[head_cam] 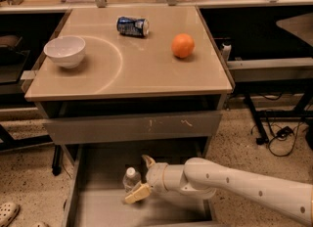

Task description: Pick blue plastic bottle from middle drawer and place on counter

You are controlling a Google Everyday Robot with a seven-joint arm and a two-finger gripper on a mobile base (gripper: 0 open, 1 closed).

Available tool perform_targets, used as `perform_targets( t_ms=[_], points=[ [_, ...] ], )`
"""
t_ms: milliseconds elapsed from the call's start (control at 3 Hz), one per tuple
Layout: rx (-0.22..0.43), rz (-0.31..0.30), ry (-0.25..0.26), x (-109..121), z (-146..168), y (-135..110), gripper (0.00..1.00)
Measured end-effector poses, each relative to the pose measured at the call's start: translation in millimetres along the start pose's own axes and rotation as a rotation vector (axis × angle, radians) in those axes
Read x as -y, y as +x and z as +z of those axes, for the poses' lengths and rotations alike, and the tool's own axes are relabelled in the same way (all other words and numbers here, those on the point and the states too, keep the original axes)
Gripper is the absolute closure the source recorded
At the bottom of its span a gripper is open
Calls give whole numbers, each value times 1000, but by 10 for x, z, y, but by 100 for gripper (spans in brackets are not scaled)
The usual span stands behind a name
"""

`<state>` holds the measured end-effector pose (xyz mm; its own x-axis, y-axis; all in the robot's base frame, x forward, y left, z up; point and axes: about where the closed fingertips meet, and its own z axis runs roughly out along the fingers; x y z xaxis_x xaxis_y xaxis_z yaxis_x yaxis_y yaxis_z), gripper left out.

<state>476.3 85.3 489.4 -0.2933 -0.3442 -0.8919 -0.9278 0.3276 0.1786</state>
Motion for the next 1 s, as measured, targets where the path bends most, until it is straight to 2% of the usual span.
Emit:
perform_targets(
  t_ms=[667, 1000],
  points=[
    [25, 4, -30, 29, 189, -23, 0],
    [25, 4, -30, 29, 189, -23, 19]
  ],
)
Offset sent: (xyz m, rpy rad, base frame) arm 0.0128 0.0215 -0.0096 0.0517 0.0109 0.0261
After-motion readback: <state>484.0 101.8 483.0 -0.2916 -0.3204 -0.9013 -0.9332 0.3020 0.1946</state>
